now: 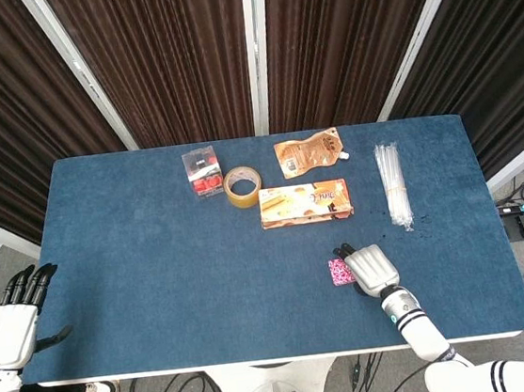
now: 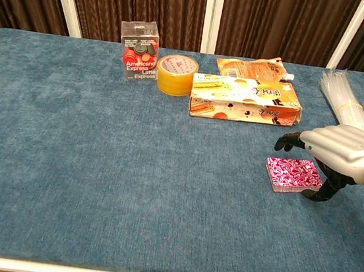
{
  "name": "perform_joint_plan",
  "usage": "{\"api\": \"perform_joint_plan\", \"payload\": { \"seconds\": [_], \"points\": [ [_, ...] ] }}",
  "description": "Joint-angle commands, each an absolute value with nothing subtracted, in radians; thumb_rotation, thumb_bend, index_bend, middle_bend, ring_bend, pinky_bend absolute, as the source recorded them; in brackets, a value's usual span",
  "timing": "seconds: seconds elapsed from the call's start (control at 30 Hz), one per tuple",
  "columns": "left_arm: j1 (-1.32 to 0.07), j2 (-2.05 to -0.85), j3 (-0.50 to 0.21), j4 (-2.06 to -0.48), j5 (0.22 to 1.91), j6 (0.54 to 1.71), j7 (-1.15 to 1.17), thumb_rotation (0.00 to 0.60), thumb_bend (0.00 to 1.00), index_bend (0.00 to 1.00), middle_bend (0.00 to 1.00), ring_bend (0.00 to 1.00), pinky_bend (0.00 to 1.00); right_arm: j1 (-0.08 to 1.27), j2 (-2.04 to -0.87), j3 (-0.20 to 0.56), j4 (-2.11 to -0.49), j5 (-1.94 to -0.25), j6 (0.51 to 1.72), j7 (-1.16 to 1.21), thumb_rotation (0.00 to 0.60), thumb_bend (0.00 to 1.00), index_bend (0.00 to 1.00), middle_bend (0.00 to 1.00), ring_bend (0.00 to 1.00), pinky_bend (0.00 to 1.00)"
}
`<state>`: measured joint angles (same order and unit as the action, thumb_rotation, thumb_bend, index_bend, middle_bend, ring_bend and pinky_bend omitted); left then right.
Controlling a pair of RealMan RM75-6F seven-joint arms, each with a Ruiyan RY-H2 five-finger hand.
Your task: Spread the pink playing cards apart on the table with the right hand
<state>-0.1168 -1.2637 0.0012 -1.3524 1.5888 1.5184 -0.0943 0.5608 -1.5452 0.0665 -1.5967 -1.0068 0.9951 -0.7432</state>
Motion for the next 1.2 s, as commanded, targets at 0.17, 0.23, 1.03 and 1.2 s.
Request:
{"api": "perform_joint_plan", "payload": {
  "seconds": [0.17,0.23,1.03,1.2],
  "points": [
    [-0.117,-1.265,0.002,-1.349,1.590,1.518,-0.095,0.600,0.00,0.05,0.07,0.00,0.10,0.569,-1.554,0.057,-1.590,-0.995,1.004,-0.743,0.600,0.17,0.20,0.22,0.67,0.76],
    [-0.116,-1.265,0.002,-1.348,1.589,1.518,-0.097,0.600,0.00,0.05,0.07,0.00,0.10,0.572,-1.557,0.055,-1.587,-0.995,1.007,-0.741,0.600,0.17,0.21,0.23,0.67,0.76],
    [-0.116,-1.272,0.001,-1.336,1.585,1.512,-0.107,0.600,0.00,0.05,0.07,0.00,0.10,0.587,-1.580,0.037,-1.568,-0.987,1.042,-0.728,0.600,0.20,0.31,0.30,0.66,0.76],
    [-0.116,-1.272,0.001,-1.333,1.583,1.510,-0.110,0.600,0.00,0.05,0.07,0.00,0.10,0.587,-1.585,0.037,-1.560,-0.994,1.050,-0.723,0.600,0.20,0.34,0.32,0.66,0.76]
  ]
}}
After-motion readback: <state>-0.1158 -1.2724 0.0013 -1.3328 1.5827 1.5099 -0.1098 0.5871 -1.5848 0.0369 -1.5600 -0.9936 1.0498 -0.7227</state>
